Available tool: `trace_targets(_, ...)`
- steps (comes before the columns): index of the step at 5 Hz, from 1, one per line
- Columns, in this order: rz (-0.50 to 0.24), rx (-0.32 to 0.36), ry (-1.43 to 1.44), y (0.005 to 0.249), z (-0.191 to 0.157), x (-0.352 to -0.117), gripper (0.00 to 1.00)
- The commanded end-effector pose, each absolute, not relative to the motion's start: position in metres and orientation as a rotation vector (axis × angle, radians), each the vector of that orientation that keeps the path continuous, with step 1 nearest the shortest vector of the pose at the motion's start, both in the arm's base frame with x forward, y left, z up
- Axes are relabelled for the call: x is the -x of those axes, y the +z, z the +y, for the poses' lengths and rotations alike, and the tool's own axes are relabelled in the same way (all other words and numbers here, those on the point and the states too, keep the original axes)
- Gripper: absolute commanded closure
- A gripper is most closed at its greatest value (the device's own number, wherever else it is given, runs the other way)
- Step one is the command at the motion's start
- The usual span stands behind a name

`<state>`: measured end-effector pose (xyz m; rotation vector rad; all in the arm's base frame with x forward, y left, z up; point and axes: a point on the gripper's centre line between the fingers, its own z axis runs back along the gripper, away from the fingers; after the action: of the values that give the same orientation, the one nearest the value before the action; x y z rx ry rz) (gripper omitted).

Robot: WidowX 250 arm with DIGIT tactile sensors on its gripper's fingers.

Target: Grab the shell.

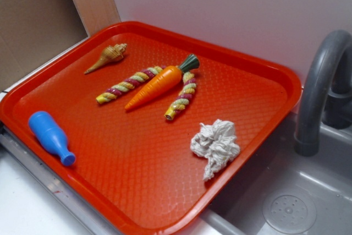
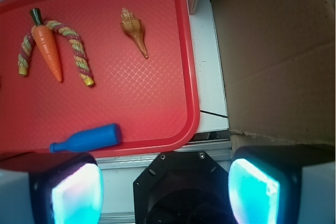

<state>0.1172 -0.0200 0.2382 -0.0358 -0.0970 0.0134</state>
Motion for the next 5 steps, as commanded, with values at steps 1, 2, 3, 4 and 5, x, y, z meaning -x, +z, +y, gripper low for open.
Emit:
trace_targets(1, -0.097, 0.036, 0.013, 0.238, -0.02, -0.117, 0.0)
trace_targets(2, -0.144, 0.016, 0.071, 0.221, -0.025, -0.15, 0.0)
trace_targets(3, -0.316, -0.024, 0.126, 0.209, -0.034, -0.179, 0.0)
trace_targets(4, -0.36, 0.043, 0.088, 0.184, -0.043, -0.216, 0.0)
trace_targets(5, -0.432, 0.009, 0.011, 0.161, -0.055, -0.247, 0.0)
